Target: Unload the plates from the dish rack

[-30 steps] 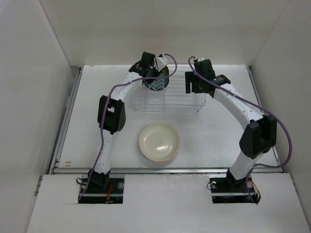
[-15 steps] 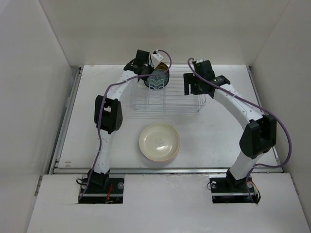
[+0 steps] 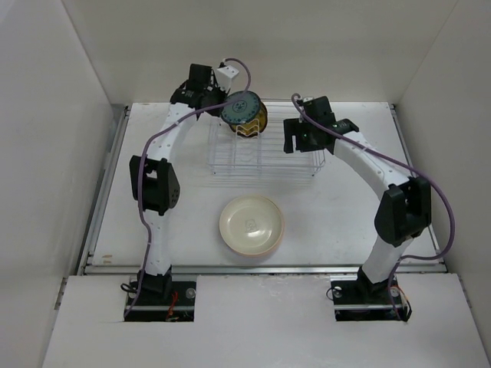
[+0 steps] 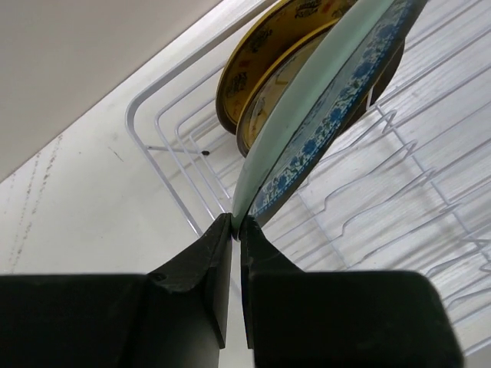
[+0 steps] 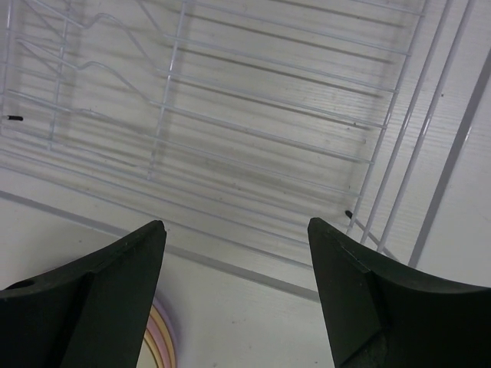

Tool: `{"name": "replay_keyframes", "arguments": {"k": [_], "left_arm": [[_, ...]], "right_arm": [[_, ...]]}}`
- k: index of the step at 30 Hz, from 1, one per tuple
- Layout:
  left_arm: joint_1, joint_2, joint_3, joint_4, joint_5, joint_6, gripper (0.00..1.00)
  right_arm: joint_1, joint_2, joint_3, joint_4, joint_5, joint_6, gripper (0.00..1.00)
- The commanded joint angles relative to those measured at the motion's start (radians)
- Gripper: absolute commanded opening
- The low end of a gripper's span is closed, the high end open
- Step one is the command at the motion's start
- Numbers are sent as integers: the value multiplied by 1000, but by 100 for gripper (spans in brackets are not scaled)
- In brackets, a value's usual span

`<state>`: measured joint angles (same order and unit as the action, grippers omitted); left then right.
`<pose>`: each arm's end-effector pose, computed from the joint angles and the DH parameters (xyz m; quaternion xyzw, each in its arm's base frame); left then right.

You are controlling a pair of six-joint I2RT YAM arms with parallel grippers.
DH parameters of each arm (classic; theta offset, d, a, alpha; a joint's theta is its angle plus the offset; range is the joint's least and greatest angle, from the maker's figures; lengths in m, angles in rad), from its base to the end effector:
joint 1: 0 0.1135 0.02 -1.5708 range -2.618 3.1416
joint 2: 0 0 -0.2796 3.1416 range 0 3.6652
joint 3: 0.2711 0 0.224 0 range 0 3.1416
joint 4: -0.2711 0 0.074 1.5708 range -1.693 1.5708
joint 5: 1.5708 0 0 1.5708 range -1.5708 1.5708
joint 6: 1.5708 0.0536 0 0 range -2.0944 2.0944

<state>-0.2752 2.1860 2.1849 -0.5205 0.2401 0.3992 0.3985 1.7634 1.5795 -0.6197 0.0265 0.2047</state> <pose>0.4840 -0.1499 0.3388 0.3409 0.7911 -0.0727 0.5027 0.3556 0.1482 0.3156 -0.0848 0.9234 0.0994 0.3610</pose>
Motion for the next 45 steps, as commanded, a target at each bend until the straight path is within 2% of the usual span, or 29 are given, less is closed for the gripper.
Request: {"name": "replay_keyframes", "arguments": {"k": [1,5,9,12,14,16,17,19,23,26,29,30,36,45], "left_arm": [[14,-78,36,5,65,-97,0],[34,-89,62,14,65,-154,0],[70,-114,72,-51,91,-230,0],[129,-146,84,-140,125,-287,0],[193,-172,84,-191,198,-327,0],[264,-193,64,-309,281,-336,0],[264,-193,64,-309,303,-336,0],[336,-203,50,-419,330,-313,0],[448,-213,-34,-567,349,-252,0],[492,-192,-120,-682,363,-148,0],[504,-152,-210,-772,352,-73,0],[504,-143,-236,-773,341,-39,0],[515,-131,-453,-661,268,-60,0],[515,-45,-507,-651,240,-60,0]], "right_arm": [[-7,-8,31,37,-43,-8,81],[-7,-8,31,37,-20,-8,81],[-7,1,60,58,-30,-8,81],[-7,59,144,83,-43,-8,78],[-7,94,229,109,-74,-8,76],[-7,193,336,120,-86,-8,73],[-7,194,376,120,-86,-8,73],[-7,283,450,120,-86,-8,69],[-7,419,580,158,-97,-17,53],[-7,505,654,186,-97,-27,48],[-16,542,675,238,-120,-36,48],[-16,557,675,253,-131,-36,48],[-26,622,675,336,-160,-36,48],[-35,758,770,385,-189,-27,49]]}}
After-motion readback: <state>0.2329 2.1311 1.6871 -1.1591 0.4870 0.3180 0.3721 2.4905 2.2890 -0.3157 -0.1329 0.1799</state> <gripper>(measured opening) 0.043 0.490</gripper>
